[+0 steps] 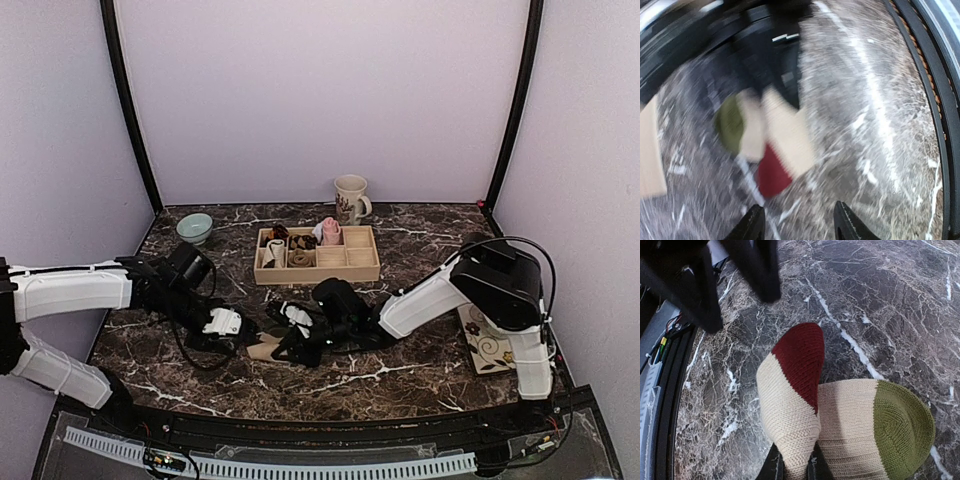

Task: Roll the socks
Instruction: Roll the sock at the center of the board.

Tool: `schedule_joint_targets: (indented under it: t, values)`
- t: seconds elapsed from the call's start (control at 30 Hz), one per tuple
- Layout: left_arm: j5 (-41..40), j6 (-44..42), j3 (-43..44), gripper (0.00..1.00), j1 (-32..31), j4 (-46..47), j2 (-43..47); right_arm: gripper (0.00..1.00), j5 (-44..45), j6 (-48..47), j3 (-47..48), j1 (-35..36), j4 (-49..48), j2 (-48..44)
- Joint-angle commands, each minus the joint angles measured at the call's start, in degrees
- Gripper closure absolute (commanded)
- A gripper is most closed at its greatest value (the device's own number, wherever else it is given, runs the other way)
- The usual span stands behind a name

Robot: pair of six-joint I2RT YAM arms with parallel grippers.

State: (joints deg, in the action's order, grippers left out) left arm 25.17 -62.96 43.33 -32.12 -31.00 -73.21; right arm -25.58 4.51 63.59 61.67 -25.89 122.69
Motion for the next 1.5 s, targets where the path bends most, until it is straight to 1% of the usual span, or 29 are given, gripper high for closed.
schedule_joint_targets:
  t: [0.0,0.1,0.2,0.33,0.4,0.5,0.57,0.6,0.7,0.73,0.77,0.8,0.83,0.87,0.97,1.03,1.1,1.17,1.2,1.33,1.37,1.47]
  values:
    - [-8.9,0.1,-3.6,0.49,-8.7,11.7,-1.4,1.0,-2.3,4.5,0.3,-1.9,13.1,5.8]
    - [-10.8,0.7,-2.8,0.49,-11.6,14.2,-3.7,1.0,-3.3,5.7,0.6,-2.6,13.4,6.5]
    - [-12.9,0.9,-2.4,0.49,-13.2,16.3,-5.8,1.0,-4.5,6.7,0.7,-3.2,12.9,7.0]
    - [-14.4,0.2,-3.2,0.49,-14.5,18.8,-8.4,1.0,-7.5,9.2,0.5,-4.3,10.5,7.5]
    - [-15.7,0.2,-3.3,0.49,-14.8,20.5,-10.0,1.0,-8.3,9.6,1.0,-4.7,10.8,7.9]
    - [-17.5,0.4,-1.2,0.51,-15.0,19.4,-13.8,1.0,-9.2,10.1,1.7,-5.1,11.8,8.4]
    - [-18.5,0.3,-0.3,0.59,-15.0,19.5,-15.9,1.0,-9.9,10.9,1.6,-5.4,11.3,8.6]
    - [-18.7,0.1,-0.2,0.67,-15.0,19.9,-16.7,1.0,-10.1,11.4,1.6,-5.6,11.0,8.6]
    - [-18.7,0.2,-0.3,0.85,-15.0,21.5,-17.6,1.0,-9.8,13.3,1.3,-5.8,9.5,8.2]
    - [-18.6,0.7,-0.3,0.94,-14.9,21.7,-17.9,0.97,-9.2,13.6,0.9,-5.8,8.9,7.9]
    - [-18.5,1.1,-0.1,0.99,-14.9,21.2,-18.2,0.83,-8.5,13.9,0.3,-5.8,7.9,7.3]
    - [-18.1,1.4,0.0,1.0,-14.8,20.5,-18.2,0.47,-7.7,14.0,-0.9,-5.8,6.2,6.2]
    - [-16.9,1.7,0.2,1.0,-14.5,19.2,-18.1,0.06,-6.5,14.0,-2.8,-5.8,3.8,4.9]
    - [-15.3,1.7,0.4,1.0,-14.2,17.8,-17.8,0.01,-5.0,14.0,-4.7,-5.8,1.3,3.3]
    - [-11.8,1.4,0.9,1.0,-13.0,14.6,-17.1,0.01,1.5,13.2,-11.4,-6.1,-5.8,-2.4]
    - [-8.7,1.2,2.6,1.0,-11.6,10.6,-18.0,0.01,8.1,12.3,-15.8,-6.2,-9.2,-6.8]
    - [-5.9,1.4,5.0,1.0,-10.0,5.5,-20.1,0.01,17.0,11.5,-21.0,-6.0,-13.9,-13.2]
    - [-5.1,1.3,6.9,1.0,-8.8,2.9,-22.3,0.01,29.1,11.0,-26.2,-5.3,-17.6,-19.4]
    - [-5.0,1.0,7.7,1.0,-8.4,2.2,-23.4,0.01,32.8,10.1,-28.5,-4.8,-18.7,-21.8]
    - [-2.5,0.0,11.5,1.0,-7.3,-1.2,-27.2,0.01,36.9,3.8,-32.5,-3.1,-20.8,-29.8]
    - [-1.9,0.0,12.4,1.0,-7.2,-2.1,-28.1,0.01,38.8,2.8,-33.2,-2.3,-20.6,-30.8]
    - [-0.3,-0.4,15.6,1.0,-6.8,-6.5,-32.0,0.01,45.3,1.0,-35.4,0.6,-18.4,-37.7]
